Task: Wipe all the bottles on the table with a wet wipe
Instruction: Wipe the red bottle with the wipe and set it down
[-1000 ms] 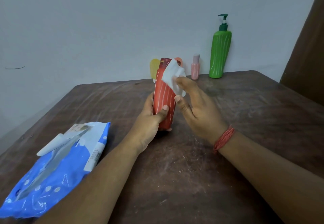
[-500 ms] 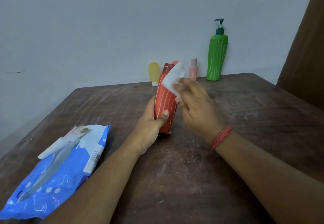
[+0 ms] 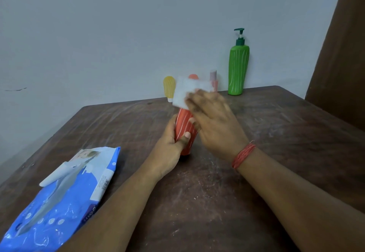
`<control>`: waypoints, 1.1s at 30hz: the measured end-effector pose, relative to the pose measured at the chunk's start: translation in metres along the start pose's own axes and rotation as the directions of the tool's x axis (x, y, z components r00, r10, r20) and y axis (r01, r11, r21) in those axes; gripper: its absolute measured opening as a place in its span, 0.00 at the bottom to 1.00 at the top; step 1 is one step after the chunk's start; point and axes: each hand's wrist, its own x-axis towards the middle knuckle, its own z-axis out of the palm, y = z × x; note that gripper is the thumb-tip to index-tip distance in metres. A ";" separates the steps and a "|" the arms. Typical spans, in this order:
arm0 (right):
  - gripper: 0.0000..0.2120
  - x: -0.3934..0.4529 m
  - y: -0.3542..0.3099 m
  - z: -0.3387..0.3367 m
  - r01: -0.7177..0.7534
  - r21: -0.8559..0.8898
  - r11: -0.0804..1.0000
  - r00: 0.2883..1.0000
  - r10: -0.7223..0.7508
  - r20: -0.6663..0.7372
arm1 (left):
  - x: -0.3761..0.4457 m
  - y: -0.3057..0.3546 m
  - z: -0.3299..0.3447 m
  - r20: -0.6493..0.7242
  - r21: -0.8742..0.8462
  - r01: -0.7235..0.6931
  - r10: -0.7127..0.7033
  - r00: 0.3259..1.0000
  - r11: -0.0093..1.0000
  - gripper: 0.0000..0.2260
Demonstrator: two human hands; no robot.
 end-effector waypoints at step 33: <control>0.14 -0.002 -0.005 -0.003 -0.075 0.136 0.988 0.994 0.085 -0.070 | 0.002 0.001 -0.001 0.005 0.033 0.049 -0.049 0.999 0.998 0.27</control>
